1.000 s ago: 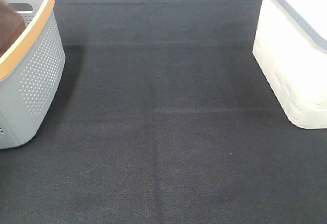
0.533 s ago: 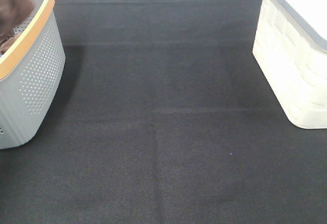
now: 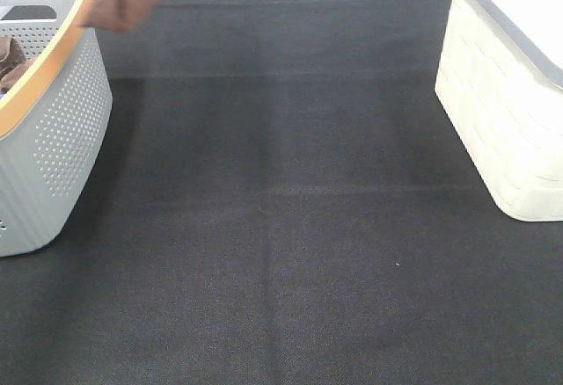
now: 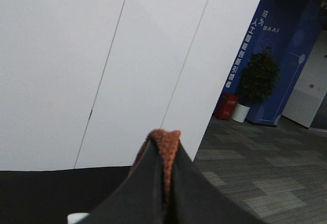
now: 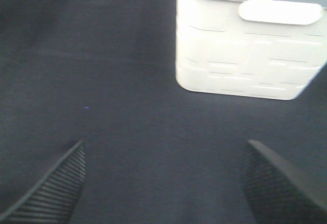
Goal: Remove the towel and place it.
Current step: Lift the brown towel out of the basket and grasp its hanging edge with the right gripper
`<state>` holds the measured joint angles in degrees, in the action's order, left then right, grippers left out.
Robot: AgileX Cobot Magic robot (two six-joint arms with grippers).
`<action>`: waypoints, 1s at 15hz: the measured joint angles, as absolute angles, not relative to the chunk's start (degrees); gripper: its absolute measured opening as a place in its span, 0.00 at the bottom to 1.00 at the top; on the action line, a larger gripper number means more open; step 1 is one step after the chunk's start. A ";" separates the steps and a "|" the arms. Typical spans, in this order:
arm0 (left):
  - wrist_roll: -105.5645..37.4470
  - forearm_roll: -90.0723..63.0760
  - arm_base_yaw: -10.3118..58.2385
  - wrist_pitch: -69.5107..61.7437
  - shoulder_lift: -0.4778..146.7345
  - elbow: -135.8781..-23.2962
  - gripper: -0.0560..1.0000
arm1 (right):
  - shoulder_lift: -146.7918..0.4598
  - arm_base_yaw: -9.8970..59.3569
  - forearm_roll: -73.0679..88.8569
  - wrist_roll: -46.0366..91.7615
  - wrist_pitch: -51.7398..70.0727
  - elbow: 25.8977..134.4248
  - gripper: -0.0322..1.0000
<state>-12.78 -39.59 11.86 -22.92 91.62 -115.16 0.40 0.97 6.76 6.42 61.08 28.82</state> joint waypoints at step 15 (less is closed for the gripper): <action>-12.95 -34.43 25.90 -17.42 100.32 -115.34 0.05 | -19.25 4.93 34.72 46.12 41.71 30.14 0.77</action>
